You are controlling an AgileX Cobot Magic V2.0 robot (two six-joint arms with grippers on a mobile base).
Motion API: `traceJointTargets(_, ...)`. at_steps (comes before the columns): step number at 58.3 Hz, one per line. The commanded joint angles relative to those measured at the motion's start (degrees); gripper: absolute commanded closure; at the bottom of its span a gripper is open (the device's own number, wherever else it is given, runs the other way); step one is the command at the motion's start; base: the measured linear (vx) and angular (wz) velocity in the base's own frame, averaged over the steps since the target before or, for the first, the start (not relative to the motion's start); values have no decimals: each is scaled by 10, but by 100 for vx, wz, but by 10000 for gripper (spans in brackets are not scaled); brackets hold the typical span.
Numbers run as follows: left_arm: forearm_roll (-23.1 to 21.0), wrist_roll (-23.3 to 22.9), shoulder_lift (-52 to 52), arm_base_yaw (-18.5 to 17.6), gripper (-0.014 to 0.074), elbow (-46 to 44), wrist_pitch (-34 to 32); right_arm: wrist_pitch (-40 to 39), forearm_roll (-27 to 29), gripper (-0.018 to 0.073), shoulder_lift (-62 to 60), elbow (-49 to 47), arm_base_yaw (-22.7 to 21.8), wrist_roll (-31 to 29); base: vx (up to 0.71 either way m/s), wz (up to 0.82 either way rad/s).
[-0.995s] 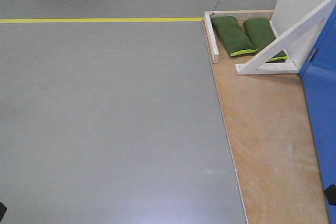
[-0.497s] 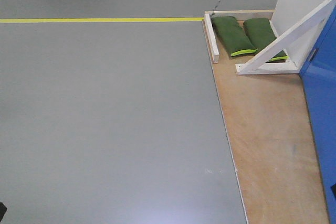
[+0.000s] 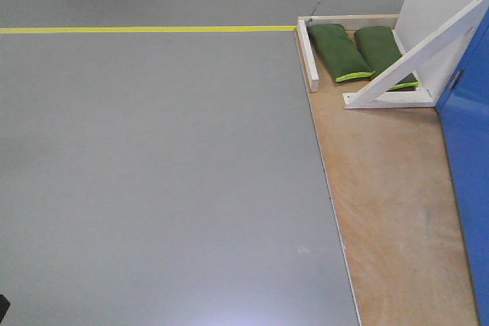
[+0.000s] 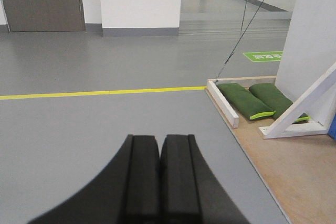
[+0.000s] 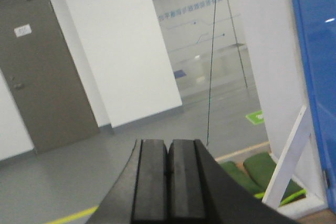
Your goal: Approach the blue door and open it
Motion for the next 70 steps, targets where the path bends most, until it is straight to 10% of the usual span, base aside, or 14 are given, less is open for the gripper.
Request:
traceJointTargets(1,-3,-2,-8,-1,524,-14,-50,-93,26,561,35,-54,-39,-4,0,0)
traceJointTargets(29,-3,-2,-8,-1,524,-14,-50,-371,379,561,149,-99,-161,-134,0,0)
traceJointTargets(57,-3,-2,-8,-1,524,-14,-50,-353,361,561,396,-492,-179,-134,0,0)
traceJointTargets(70,-3,-2,-8,-1,524,-14,-50,-351,370,561,525,-684,-318,-134,0,0)
